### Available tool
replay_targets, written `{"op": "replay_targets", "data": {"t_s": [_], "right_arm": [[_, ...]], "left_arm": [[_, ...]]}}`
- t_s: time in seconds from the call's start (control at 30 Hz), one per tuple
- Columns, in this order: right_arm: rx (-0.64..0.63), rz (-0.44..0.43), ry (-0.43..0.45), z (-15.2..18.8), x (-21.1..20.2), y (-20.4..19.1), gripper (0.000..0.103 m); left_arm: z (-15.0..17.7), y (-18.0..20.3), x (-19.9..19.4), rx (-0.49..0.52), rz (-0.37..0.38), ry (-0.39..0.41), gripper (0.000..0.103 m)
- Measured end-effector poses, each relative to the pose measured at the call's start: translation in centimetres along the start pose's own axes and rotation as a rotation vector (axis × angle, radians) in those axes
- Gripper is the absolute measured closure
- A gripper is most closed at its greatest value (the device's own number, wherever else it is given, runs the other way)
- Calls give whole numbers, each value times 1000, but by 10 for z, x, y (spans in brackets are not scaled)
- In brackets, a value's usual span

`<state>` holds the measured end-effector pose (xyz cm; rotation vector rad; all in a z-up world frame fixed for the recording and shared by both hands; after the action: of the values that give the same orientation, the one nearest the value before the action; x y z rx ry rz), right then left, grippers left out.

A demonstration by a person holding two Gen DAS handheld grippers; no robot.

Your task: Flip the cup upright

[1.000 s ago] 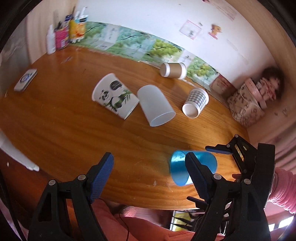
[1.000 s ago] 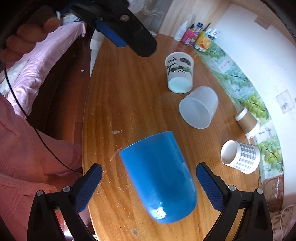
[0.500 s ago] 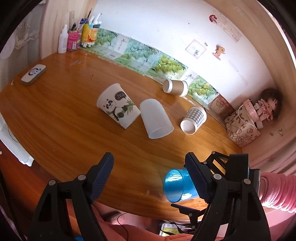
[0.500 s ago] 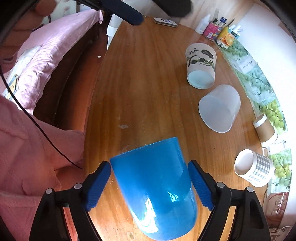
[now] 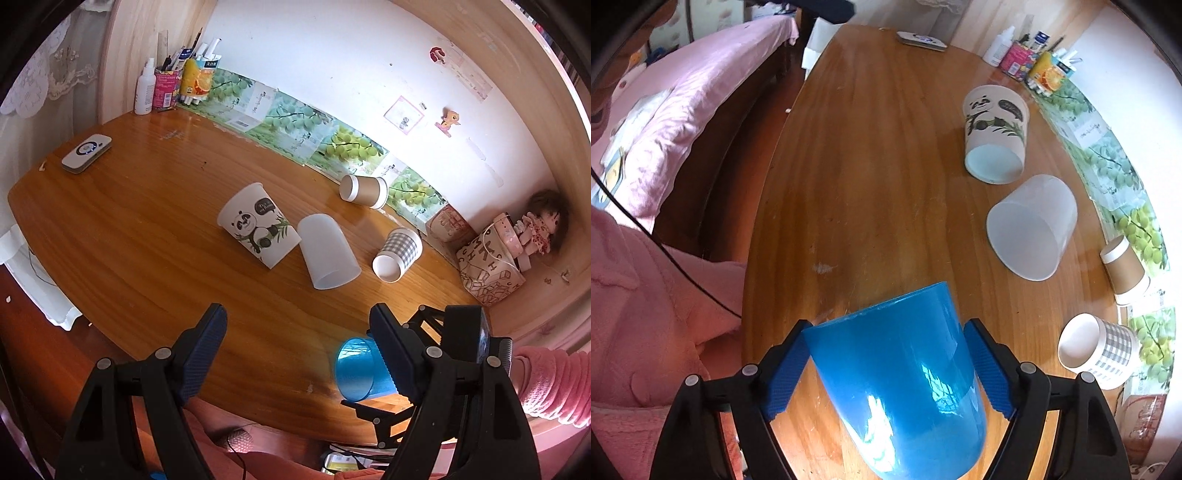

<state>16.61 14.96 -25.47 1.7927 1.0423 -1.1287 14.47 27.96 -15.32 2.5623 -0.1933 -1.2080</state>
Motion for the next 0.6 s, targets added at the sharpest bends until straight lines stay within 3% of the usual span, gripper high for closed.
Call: {"op": "replay_targets", "data": {"t_s": [0.2,0.6], "right_arm": [[88,-11,48,-6,-14,10,21],[416,-21,173,-5,-48,48,24]], "left_arm": [[-6,-1,-5,16,13,-6,21],[-23,20,-17,147,40,-23,21]]}}
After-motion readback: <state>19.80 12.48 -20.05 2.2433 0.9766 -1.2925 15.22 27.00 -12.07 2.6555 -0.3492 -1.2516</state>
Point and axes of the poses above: each gripper's, at about its wrist camera, not at the fingertips, and x roughly the way its jaws point, y to its right, z to its underside, the point moved 3 cm from there along x, roughly the way its jaws point, and after that the axes turned 8 degrees about x, right-handed, at the moved point
